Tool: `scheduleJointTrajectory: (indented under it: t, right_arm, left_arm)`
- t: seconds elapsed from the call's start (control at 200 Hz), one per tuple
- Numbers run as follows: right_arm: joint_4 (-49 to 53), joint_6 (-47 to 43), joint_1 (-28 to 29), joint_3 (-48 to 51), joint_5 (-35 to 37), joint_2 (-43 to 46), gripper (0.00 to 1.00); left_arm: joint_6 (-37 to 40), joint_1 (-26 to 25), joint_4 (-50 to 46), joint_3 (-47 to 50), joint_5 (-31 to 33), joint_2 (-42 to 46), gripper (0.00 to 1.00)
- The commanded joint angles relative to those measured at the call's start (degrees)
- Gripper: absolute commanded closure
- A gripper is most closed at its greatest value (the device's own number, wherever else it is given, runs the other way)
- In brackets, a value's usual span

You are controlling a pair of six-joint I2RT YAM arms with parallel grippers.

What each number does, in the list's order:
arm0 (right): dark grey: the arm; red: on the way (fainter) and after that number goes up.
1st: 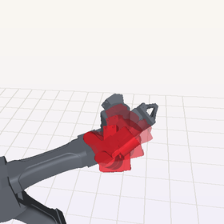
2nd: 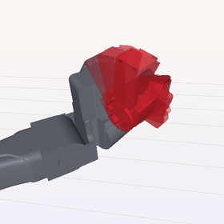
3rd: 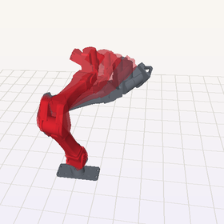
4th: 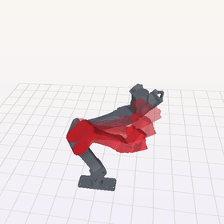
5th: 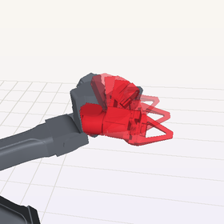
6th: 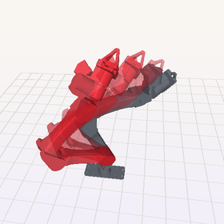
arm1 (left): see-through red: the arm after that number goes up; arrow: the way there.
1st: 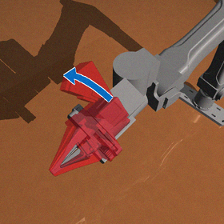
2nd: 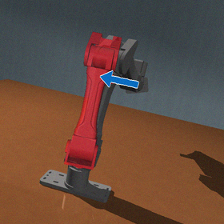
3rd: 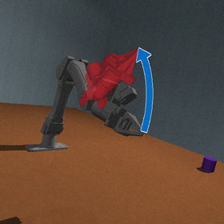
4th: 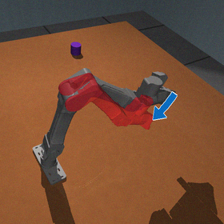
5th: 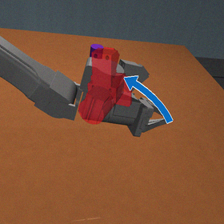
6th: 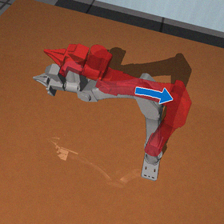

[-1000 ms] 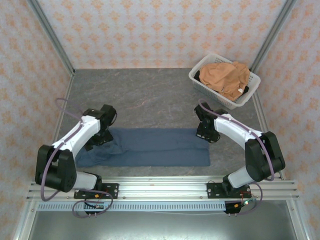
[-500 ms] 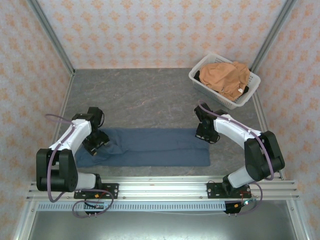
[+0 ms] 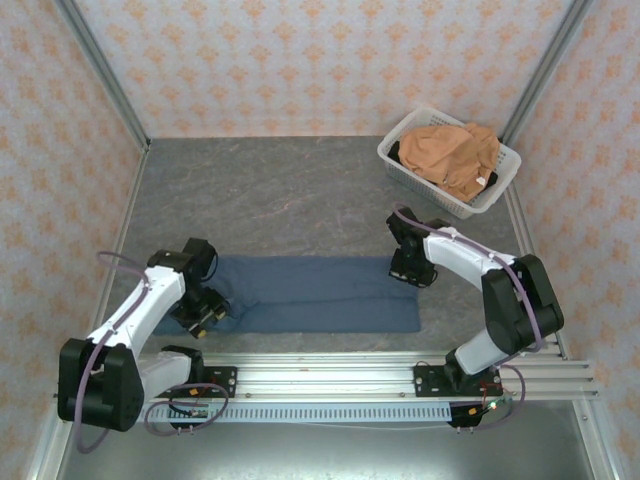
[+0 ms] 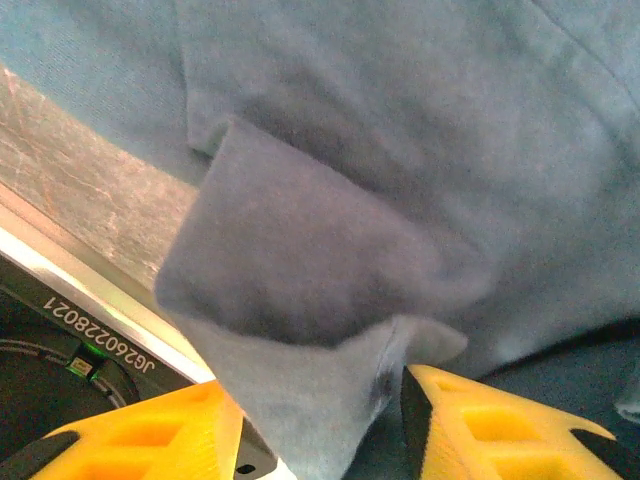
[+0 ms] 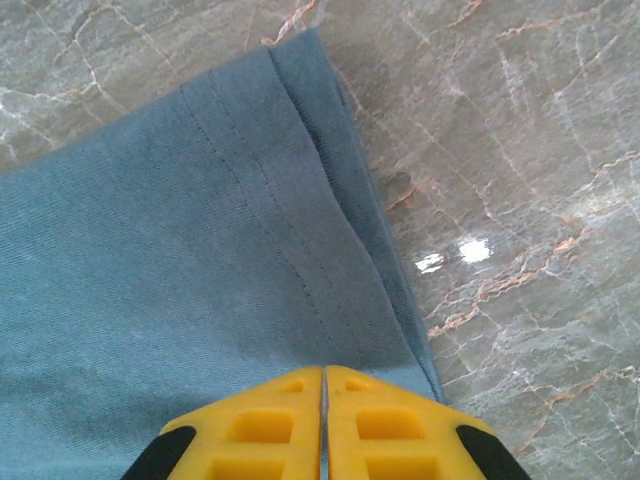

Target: Fold and stack the t-shirts

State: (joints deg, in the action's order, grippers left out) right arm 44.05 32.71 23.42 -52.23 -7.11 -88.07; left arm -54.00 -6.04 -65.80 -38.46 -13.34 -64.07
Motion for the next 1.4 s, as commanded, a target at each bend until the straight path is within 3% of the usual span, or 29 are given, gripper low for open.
scheduleJointTrajectory:
  t: [0.0, 0.145, 0.29, 0.55, 0.746, 0.906, 1.076, 1.236, 1.396]
  right_arm:
    - [-0.1, -0.7, -0.4, -1.2, 0.5, -0.3, 0.91]
    - [0.2, -0.8, -0.4, -0.9, 0.6, 0.3, 0.91]
    - [0.5, -0.8, -0.4, -0.7, 0.8, 0.6, 0.91]
    - [0.1, -0.8, -0.3, -1.0, 0.5, -0.4, 0.91]
    - [0.2, -0.7, -0.4, -1.1, 0.5, -0.4, 0.91]
    - [0.0, -0.6, -0.4, -0.8, 0.1, -0.8, 0.91]
    - [0.2, -0.5, -0.4, -0.9, 0.5, -0.5, 0.91]
    - [-0.3, -0.1, -0.4, -0.6, 0.0, -1.0, 0.91]
    - [-0.1, -0.4, -0.3, -1.2, 0.2, -1.2, 0.91]
  left_arm:
    - [-3.3, -0.6, -1.1, 1.5, 1.1, 0.7, 0.45]
    - [-6.4, -0.8, -0.3, 0.3, 2.9, 4.0, 0.37]
    - [-7.7, -0.9, -1.4, -0.4, 2.4, 5.1, 0.36]
    - [-8.6, -1.4, -1.3, -1.6, 3.0, 2.4, 0.46]
    - [-7.6, -1.4, -0.4, -5.4, 7.1, 0.5, 0.46]
    - [-7.0, -2.5, 4.7, -4.4, 5.9, -3.1, 0.69]
    - [-8.4, -5.5, 3.5, -3.1, 5.5, -4.8, 0.79]
    - [-8.9, -6.0, 6.7, -1.4, 3.7, -5.4, 0.75]
    - [-8.9, -8.8, 7.4, -1.2, 3.6, -7.9, 0.61]
